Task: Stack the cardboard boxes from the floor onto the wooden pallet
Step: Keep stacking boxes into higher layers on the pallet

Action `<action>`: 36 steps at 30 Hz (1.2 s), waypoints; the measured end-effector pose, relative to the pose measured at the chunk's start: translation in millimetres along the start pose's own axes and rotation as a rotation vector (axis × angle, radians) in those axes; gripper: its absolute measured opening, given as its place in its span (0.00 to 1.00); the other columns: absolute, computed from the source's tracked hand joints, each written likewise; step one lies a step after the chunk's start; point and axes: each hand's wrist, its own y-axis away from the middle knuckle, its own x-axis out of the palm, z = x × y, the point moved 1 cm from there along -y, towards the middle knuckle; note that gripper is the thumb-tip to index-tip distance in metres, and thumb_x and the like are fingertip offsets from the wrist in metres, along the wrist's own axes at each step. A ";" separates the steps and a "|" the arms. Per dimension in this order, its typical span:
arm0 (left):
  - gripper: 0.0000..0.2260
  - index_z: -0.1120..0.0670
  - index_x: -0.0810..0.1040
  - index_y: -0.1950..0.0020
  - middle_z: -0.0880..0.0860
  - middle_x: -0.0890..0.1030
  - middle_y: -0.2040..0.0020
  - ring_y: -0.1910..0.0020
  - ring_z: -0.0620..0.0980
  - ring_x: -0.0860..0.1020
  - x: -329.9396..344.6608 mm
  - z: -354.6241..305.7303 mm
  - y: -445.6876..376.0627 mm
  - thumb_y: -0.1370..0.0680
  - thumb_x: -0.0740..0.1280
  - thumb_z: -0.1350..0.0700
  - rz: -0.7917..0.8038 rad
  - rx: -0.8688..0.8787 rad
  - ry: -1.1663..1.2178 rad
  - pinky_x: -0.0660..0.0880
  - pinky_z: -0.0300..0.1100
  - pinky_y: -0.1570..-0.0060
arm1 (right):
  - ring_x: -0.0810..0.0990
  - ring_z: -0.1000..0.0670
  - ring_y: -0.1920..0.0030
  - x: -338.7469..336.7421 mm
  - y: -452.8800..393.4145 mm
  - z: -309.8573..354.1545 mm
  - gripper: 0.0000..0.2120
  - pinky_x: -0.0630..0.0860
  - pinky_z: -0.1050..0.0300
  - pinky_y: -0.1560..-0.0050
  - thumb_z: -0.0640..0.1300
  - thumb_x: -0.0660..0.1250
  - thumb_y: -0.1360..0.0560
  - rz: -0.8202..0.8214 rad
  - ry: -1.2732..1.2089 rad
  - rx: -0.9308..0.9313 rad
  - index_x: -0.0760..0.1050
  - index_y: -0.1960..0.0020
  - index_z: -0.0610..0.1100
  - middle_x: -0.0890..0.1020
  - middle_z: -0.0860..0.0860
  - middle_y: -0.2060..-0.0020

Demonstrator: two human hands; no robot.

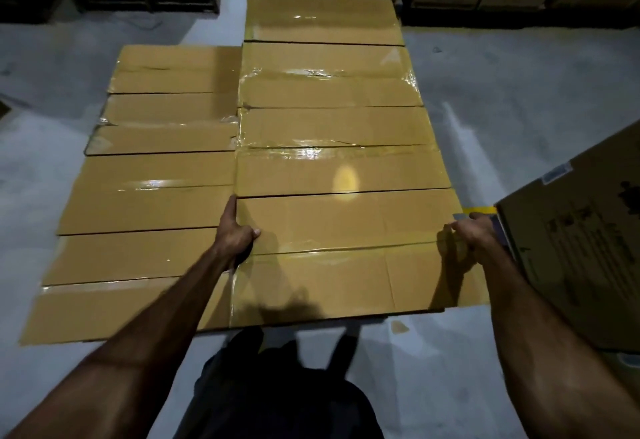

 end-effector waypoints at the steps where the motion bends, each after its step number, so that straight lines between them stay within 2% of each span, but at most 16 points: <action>1: 0.41 0.43 0.63 0.18 0.54 0.72 0.24 0.30 0.59 0.73 0.5 -0.2 0.4 0.25 0.74 0.70 -0.004 -0.001 -0.001 0.78 0.52 0.39 | 0.80 0.34 0.39 -0.7 -0.8 1.5 0.25 0.79 0.39 0.41 0.45 0.73 0.22 0.000 -0.001 -0.003 0.74 0.28 0.37 0.81 0.38 0.38; 5: 0.39 0.45 0.64 0.19 0.51 0.73 0.29 0.34 0.56 0.73 2.3 -2.2 3.7 0.24 0.73 0.71 -0.008 -0.010 0.015 0.76 0.49 0.41 | 0.80 0.36 0.45 -1.3 0.4 5.7 0.20 0.80 0.37 0.42 0.44 0.69 0.20 -0.008 0.032 -0.036 0.75 0.31 0.38 0.82 0.38 0.44; 8: 0.38 0.47 0.64 0.19 0.48 0.73 0.33 0.36 0.54 0.73 3.3 -3.6 6.4 0.23 0.71 0.72 -0.011 -0.009 0.009 0.74 0.48 0.41 | 0.80 0.36 0.46 0.2 3.3 6.5 0.18 0.79 0.35 0.39 0.42 0.69 0.19 0.002 0.038 -0.035 0.75 0.32 0.38 0.80 0.41 0.47; 11: 0.40 0.46 0.63 0.17 0.47 0.71 0.30 0.33 0.54 0.71 3.0 -4.8 6.3 0.23 0.72 0.71 -0.022 -0.013 -0.026 0.73 0.47 0.38 | 0.80 0.36 0.43 3.6 3.4 6.5 0.17 0.79 0.36 0.38 0.40 0.69 0.21 0.011 0.019 -0.039 0.75 0.33 0.40 0.81 0.41 0.45; 13: 0.40 0.46 0.63 0.17 0.49 0.72 0.27 0.31 0.55 0.71 2.3 -6.7 6.2 0.24 0.73 0.70 -0.022 -0.020 -0.042 0.74 0.51 0.35 | 0.80 0.38 0.44 5.3 2.9 5.3 0.17 0.80 0.40 0.41 0.40 0.70 0.22 -0.004 0.016 -0.048 0.75 0.34 0.41 0.82 0.41 0.44; 17: 0.36 0.48 0.68 0.21 0.53 0.77 0.32 0.35 0.58 0.76 4.8 -7.2 5.3 0.25 0.73 0.70 -0.053 -0.021 -0.064 0.78 0.51 0.40 | 0.79 0.37 0.45 9.0 3.4 -0.4 0.15 0.78 0.42 0.43 0.40 0.70 0.24 -0.006 0.034 -0.089 0.76 0.38 0.41 0.82 0.40 0.43; 21: 0.35 0.49 0.66 0.21 0.54 0.77 0.33 0.35 0.60 0.77 5.7 -9.3 11.9 0.25 0.72 0.70 -0.062 -0.034 -0.067 0.78 0.49 0.41 | 0.78 0.35 0.38 7.2 28.9 -3.0 0.23 0.78 0.39 0.38 0.40 0.72 0.23 0.033 0.013 -0.093 0.73 0.29 0.45 0.79 0.41 0.39; 23: 0.39 0.51 0.60 0.17 0.56 0.73 0.25 0.28 0.61 0.73 1.8 -6.9 18.4 0.23 0.74 0.66 -0.061 -0.069 -0.083 0.76 0.52 0.33 | 0.78 0.34 0.36 7.0 46.3 -9.2 0.26 0.78 0.40 0.38 0.42 0.73 0.24 0.012 0.014 -0.126 0.72 0.27 0.47 0.79 0.40 0.37; 25: 0.43 0.53 0.56 0.15 0.56 0.68 0.19 0.23 0.61 0.68 -4.6 -4.8 26.3 0.23 0.76 0.61 -0.060 -0.072 -0.139 0.69 0.54 0.25 | 0.77 0.33 0.36 10.5 69.0 -14.3 0.25 0.76 0.42 0.39 0.43 0.73 0.23 -0.013 0.024 -0.144 0.71 0.27 0.44 0.79 0.39 0.38; 27: 0.42 0.56 0.57 0.15 0.58 0.68 0.20 0.22 0.60 0.68 -9.9 -4.1 34.2 0.24 0.77 0.59 -0.036 -0.025 -0.199 0.67 0.53 0.23 | 0.75 0.32 0.32 21.0 95.1 -16.9 0.30 0.74 0.41 0.36 0.42 0.73 0.22 -0.038 0.063 -0.128 0.67 0.23 0.39 0.77 0.36 0.32; 30: 0.40 0.58 0.58 0.15 0.58 0.66 0.19 0.21 0.59 0.65 -18.5 -7.4 50.7 0.23 0.75 0.58 0.034 0.035 -0.278 0.65 0.49 0.23 | 0.69 0.34 0.25 46.3 141.7 -21.1 0.39 0.71 0.41 0.28 0.41 0.74 0.22 -0.044 0.017 -0.071 0.60 0.17 0.39 0.71 0.37 0.23; 34: 0.40 0.56 0.59 0.16 0.57 0.68 0.20 0.22 0.58 0.67 -36.0 0.7 62.0 0.24 0.73 0.51 0.118 0.114 -0.317 0.67 0.56 0.23 | 0.68 0.37 0.23 98.3 226.9 -26.9 0.37 0.69 0.42 0.26 0.40 0.72 0.20 -0.052 -0.149 -0.043 0.59 0.16 0.43 0.68 0.41 0.21; 36: 0.39 0.58 0.58 0.15 0.57 0.66 0.19 0.20 0.57 0.64 -47.9 -7.4 78.1 0.22 0.73 0.56 0.155 0.134 -0.329 0.64 0.50 0.22 | 0.68 0.38 0.22 125.4 268.7 -26.8 0.36 0.69 0.43 0.25 0.41 0.71 0.19 -0.053 -0.235 -0.028 0.59 0.16 0.44 0.68 0.43 0.20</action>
